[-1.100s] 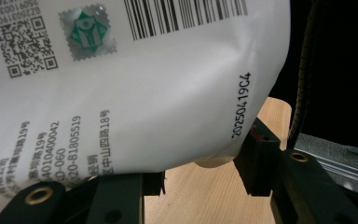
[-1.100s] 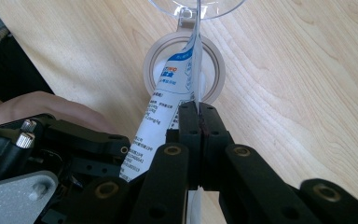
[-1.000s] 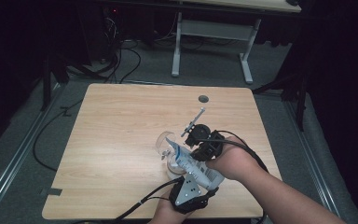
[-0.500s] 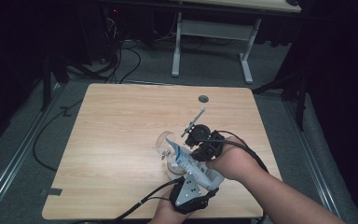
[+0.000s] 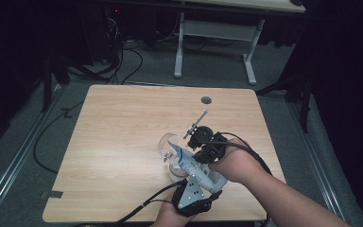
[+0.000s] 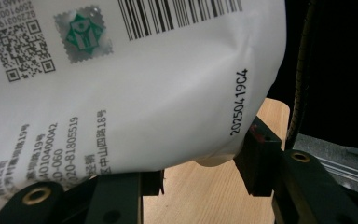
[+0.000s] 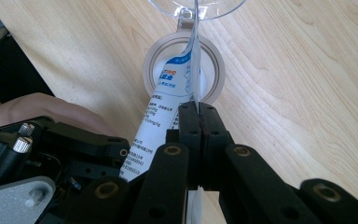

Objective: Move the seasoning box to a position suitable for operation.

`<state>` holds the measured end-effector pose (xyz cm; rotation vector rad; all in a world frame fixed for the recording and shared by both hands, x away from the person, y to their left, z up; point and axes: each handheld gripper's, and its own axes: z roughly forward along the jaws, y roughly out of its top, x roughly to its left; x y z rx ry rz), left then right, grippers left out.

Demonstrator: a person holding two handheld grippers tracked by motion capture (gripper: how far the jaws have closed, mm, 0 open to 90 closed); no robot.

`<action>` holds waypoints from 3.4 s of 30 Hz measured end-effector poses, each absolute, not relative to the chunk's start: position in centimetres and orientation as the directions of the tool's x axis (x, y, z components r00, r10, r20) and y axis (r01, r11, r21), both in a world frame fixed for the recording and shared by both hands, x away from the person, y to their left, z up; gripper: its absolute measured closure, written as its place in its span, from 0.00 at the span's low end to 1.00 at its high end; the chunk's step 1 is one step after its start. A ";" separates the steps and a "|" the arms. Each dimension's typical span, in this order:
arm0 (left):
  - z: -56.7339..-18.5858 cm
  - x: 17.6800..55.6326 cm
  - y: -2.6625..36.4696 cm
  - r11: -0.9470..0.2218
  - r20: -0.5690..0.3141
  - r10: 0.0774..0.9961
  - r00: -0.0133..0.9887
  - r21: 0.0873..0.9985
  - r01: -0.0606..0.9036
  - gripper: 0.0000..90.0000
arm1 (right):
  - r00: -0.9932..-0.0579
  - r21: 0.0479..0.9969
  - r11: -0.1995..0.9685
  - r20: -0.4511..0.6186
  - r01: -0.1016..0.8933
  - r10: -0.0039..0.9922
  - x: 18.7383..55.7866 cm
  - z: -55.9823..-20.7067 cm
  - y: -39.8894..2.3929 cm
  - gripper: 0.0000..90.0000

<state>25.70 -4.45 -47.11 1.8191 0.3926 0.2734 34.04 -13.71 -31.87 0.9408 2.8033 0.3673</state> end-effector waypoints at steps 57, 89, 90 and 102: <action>-46.9 25.7 -4.3 -0.242 -0.015 0.400 0.916 0.963 0.122 0.64 | -0.790 0.286 0.773 -0.077 0.567 0.608 34.1 -31.7 -13.5 1.00; -46.8 25.7 -4.3 -0.238 -0.011 0.398 0.917 0.964 0.115 0.62 | -0.787 0.283 0.772 -0.083 0.569 0.611 34.3 -31.7 -13.2 1.00; -46.8 25.7 -4.2 -0.236 -0.011 0.398 0.917 0.965 0.114 0.63 | -0.787 0.284 0.771 -0.083 0.570 0.611 34.3 -31.7 -13.2 1.00; -46.7 25.8 -4.2 -0.228 -0.016 0.398 0.917 0.967 0.116 0.63 | -0.788 0.288 0.772 -0.086 0.567 0.610 34.4 -31.5 -13.2 1.00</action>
